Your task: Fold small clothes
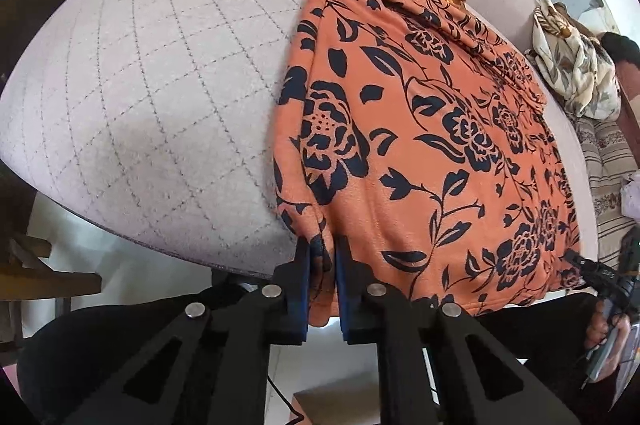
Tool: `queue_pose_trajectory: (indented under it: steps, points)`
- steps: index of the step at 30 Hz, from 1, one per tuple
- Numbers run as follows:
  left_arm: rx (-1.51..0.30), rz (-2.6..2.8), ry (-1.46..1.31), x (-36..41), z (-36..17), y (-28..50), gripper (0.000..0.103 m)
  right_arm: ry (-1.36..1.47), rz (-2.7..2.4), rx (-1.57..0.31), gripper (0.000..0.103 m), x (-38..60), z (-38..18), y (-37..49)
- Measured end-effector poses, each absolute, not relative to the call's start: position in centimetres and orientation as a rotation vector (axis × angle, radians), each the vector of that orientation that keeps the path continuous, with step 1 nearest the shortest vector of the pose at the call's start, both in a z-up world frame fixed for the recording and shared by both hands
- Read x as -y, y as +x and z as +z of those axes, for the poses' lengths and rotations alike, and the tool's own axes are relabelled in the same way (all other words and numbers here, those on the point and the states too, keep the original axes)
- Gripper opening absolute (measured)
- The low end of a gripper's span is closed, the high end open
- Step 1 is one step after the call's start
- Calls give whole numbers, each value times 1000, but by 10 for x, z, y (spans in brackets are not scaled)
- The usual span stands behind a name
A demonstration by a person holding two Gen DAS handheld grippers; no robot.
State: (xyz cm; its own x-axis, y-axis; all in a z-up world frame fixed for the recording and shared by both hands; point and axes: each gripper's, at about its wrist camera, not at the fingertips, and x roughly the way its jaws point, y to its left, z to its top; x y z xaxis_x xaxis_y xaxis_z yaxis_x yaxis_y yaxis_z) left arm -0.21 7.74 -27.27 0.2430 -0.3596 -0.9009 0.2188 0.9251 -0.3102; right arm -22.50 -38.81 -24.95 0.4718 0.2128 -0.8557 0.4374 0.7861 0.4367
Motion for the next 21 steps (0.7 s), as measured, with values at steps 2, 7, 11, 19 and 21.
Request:
queue_pose_trajectory:
  steps: [2,7,11,19,21]
  points:
    - [-1292,-386,-125,-78,-276,0,17,729,-180,-1125,20,397,-258,-226]
    - [-1385,-356,-192,-82,-293,6,65,719,-92,-1111,60,382,-258,-219]
    - [-1356,-361,-147,-80,-287,4,17,579,-118,-1158,14,369,-257,-212]
    - [-1256,-507,-192,-79,-238,19,8,699,-3,-1047,10,388,-217,-208]
    - [-1223,-542,-232,-81,-222,30,8,744,29,-979,10,400,-197,-205]
